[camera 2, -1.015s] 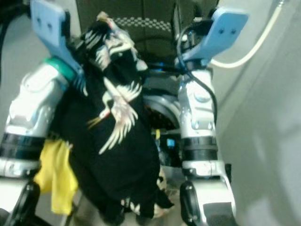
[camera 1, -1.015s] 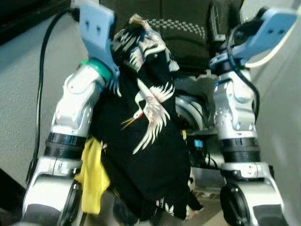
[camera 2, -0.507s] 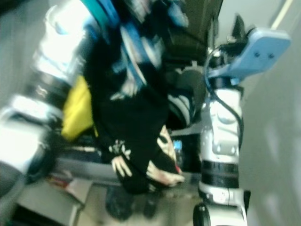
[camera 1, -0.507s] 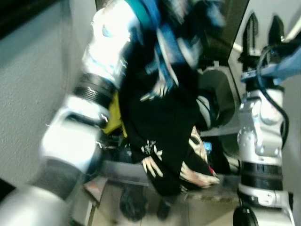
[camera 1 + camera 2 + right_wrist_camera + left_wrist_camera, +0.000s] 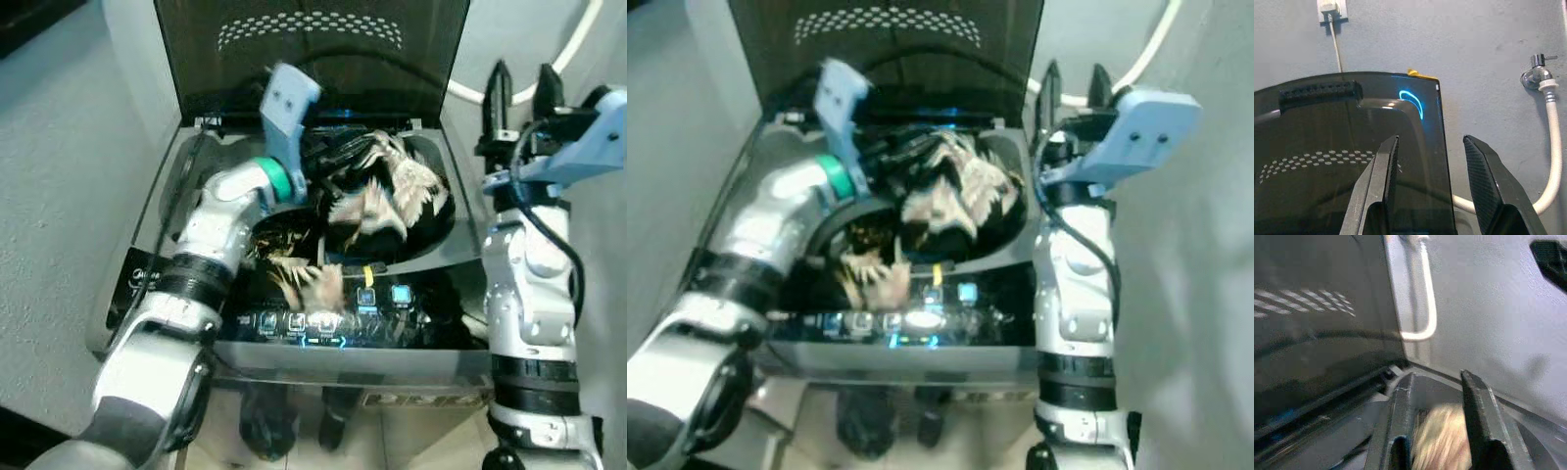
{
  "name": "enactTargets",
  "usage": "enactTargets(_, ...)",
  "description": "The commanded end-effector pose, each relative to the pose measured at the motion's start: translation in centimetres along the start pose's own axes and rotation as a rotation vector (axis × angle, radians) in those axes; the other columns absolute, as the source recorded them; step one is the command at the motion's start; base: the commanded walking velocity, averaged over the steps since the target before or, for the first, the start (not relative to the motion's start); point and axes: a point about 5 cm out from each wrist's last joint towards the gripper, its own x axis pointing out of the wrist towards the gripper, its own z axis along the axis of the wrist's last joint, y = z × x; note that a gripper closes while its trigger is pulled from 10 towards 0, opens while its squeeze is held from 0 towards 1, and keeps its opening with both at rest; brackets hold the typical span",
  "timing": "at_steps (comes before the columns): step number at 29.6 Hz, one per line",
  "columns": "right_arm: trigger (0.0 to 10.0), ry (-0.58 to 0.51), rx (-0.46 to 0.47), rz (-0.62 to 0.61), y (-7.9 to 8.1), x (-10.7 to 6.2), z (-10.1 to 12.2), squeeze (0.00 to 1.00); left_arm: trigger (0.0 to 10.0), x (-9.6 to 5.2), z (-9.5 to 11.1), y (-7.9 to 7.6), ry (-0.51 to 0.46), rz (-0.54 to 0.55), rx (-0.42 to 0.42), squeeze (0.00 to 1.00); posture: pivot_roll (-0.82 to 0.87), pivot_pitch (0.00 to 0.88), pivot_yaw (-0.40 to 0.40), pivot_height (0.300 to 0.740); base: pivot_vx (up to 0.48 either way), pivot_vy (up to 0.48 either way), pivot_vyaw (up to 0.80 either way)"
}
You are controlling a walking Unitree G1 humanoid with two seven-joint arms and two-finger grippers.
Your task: Clothes washing
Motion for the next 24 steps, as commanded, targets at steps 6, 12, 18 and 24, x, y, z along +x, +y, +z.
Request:
enactTargets(6, 10.0, 0.020, 0.028, 0.014, 0.5, -0.2, -0.5, 0.00, 10.0, -2.8, 1.8, -0.9, -0.084, -0.003, 0.016, 1.00, -0.05, 0.084, 0.054, 0.740, 0.000, 0.000, 0.00)
enactTargets(12, 10.0, 0.074, 0.063, 0.030, 0.8, -1.0, -1.4, 0.00, 10.0, -4.4, 2.0, -2.4, -0.074, 0.026, 0.141, 0.00, -0.03, 0.082, 0.049, 0.740, 0.000, 0.000, 0.00)
enactTargets(18, 10.0, 0.201, 0.199, 0.080, 1.8, -2.7, -3.4, 0.00, 10.0, -6.1, 2.9, -1.9, -0.109, 0.218, 0.121, 0.00, -0.01, 0.085, 0.035, 0.740, 0.000, 0.000, 0.00)
enactTargets(24, 10.0, 0.216, 0.231, 0.097, 2.1, -2.8, -3.7, 0.00, 10.0, -6.5, 3.4, -2.4, -0.095, 0.228, 0.172, 0.00, 0.00, 0.085, 0.031, 0.740, 0.000, 0.000, 0.00)
